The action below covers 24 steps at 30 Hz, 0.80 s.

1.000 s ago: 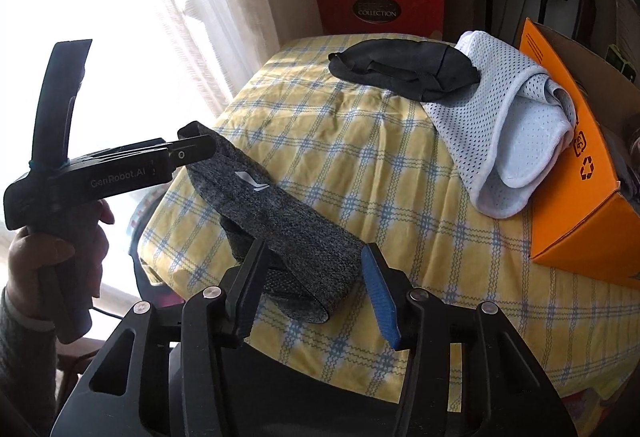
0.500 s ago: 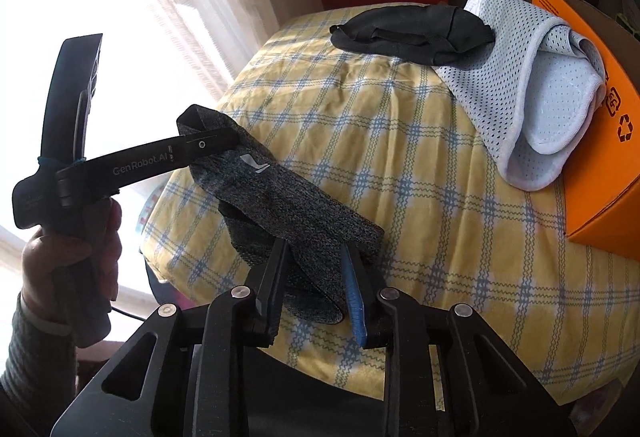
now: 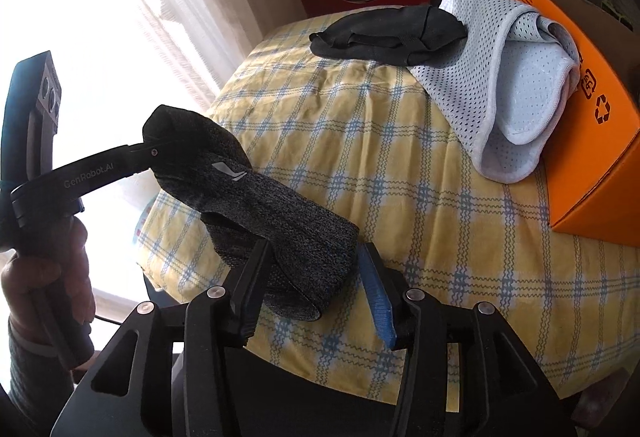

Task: Organize objects
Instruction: 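Grasp the grey knit sock with the left tool while the right tool grasps its other end, then carry the grey knit sock over into the box with both tools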

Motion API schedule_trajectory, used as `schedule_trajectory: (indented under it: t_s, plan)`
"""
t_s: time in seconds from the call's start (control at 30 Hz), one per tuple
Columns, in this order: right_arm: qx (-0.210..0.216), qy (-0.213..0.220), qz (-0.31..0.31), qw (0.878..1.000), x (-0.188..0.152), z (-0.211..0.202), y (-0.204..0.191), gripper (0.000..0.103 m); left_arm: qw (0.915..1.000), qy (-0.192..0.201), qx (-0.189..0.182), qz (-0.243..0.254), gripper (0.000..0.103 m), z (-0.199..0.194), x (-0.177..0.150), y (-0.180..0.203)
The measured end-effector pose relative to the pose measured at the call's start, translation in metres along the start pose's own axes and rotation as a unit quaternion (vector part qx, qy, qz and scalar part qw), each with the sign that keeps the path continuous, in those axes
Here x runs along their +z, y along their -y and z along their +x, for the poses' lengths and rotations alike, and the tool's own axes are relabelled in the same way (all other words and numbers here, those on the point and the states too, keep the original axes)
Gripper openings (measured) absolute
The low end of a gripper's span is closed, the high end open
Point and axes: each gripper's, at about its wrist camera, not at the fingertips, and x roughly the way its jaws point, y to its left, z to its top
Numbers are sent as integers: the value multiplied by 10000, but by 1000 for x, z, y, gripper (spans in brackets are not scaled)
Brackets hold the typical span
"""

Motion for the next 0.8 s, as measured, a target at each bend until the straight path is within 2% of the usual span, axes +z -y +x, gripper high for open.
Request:
schedule_trajectory:
  t_s: [0.1, 0.13, 0.2, 0.27, 0.47, 0.8]
  plan:
    - [-69, -43, -87, 9999, -2, 5, -5, 46, 10000, 9, -36, -18, 7, -3, -1, 2]
    - [-101, -54, -131, 9998, -1, 6, -7, 43, 10000, 6, -41, -26, 7, -4, -1, 2]
    - [-112, -22, -227, 9997, -2, 6, -10, 23, 10000, 0, -55, -42, 7, -4, -3, 3]
    - [-150, 12, -340, 9993, -2, 5, -12, 10, 10000, 6, -64, -38, 7, -6, -4, 5]
    - [-76, 213, -240, 9995, 0, -6, -3, 6, 9998, 48, -203, -21, 7, -15, -2, 12]
    - [-170, 823, -81, 9964, 20, -60, 19, 6, 9975, 183, -677, 3, 7, -35, 13, 40]
